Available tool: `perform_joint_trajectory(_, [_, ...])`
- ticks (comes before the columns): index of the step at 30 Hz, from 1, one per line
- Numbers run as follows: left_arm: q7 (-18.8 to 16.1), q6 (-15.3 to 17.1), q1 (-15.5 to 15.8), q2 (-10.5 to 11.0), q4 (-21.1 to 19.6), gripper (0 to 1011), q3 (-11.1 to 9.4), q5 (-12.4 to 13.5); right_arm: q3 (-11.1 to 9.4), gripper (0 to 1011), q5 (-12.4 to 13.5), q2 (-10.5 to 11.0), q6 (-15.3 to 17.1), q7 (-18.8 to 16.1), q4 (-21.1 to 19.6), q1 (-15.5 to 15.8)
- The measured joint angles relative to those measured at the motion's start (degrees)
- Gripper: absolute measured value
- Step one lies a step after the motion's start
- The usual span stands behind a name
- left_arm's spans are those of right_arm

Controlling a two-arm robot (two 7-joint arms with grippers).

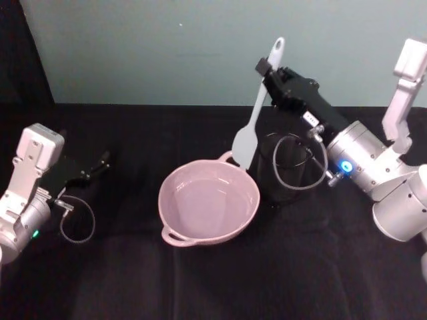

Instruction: Use the one hand to pick up the spoon and stir the clear water in the bowl.

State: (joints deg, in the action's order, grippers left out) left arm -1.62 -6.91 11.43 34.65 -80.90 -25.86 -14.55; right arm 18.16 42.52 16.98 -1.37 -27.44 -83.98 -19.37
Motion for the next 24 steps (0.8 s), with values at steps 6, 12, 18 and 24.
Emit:
perform_joint_trajectory(6, [0.0,0.0,0.0,0.0,0.0,1011,0.0,0.0,-0.9,113,2.1,0.2,0.5,1.7,-0.1,-0.5])
perform_joint_trajectory(12, [0.0,0.0,0.0,0.0,0.0,1011,0.0,0.0,-2.3,114,4.3,0.9,1.0,3.8,0.9,-1.5])
perform_joint_trajectory(18, [0.0,0.0,0.0,0.0,0.0,1011,0.0,0.0,-3.2,114,5.0,1.5,0.9,5.3,2.3,-2.2])
perform_joint_trajectory(24, [0.0,0.0,0.0,0.0,0.0,1011,0.0,0.0,-4.1,113,5.3,1.6,0.1,6.2,5.2,-3.4])
